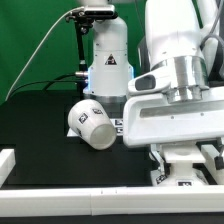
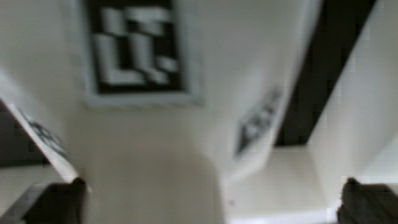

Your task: Assemble lamp

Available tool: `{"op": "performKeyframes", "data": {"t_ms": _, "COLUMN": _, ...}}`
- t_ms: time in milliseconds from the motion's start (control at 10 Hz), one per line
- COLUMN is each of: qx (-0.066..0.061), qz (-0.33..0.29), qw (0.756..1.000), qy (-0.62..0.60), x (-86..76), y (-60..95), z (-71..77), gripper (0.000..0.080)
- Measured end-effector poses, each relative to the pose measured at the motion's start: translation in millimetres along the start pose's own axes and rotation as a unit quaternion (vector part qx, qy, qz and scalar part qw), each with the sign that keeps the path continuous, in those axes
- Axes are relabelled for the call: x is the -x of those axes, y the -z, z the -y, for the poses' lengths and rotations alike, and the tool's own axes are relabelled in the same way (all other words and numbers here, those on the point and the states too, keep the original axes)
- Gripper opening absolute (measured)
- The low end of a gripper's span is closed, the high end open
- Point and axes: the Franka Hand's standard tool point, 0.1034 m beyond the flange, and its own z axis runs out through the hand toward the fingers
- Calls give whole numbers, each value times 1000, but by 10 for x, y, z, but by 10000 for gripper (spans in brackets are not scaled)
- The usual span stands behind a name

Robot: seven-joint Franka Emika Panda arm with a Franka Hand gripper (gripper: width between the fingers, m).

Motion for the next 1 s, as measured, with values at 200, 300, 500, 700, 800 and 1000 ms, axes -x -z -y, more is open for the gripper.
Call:
{"op": "performKeyframes", "data": {"t_ms": 200, "qx": -6, "qz": 3, "qw": 1000, "qy": -8, "x": -3, "y": -1, "z": 135, "gripper": 699}}
{"op": "performKeyframes", "data": {"t_ms": 300, "qx": -8, "qz": 3, "qw": 1000, "qy": -9, "x": -16, "y": 2, "z": 209, "gripper": 699}}
{"op": "performKeyframes", "data": {"t_ms": 500, "qx": -4, "qz": -2, "qw": 1000, "qy": -25, "x": -62, "y": 18, "z": 223, "gripper": 699}}
{"op": "performKeyframes", "data": {"t_ms": 700, "qx": -1, "qz": -2, "qw": 1000, "qy": -24, "x": -55, "y": 15, "z": 203, "gripper": 699}}
{"op": "performKeyframes", "data": {"t_ms": 800, "qx": 1, "qz": -1, "qw": 1000, "qy": -22, "x": -39, "y": 12, "z": 165, "gripper": 699}}
{"op": "performKeyframes", "data": {"t_ms": 1000, "qx": 4, "qz": 2, "qw": 1000, "qy": -19, "x": -25, "y": 3, "z": 112, "gripper": 699}}
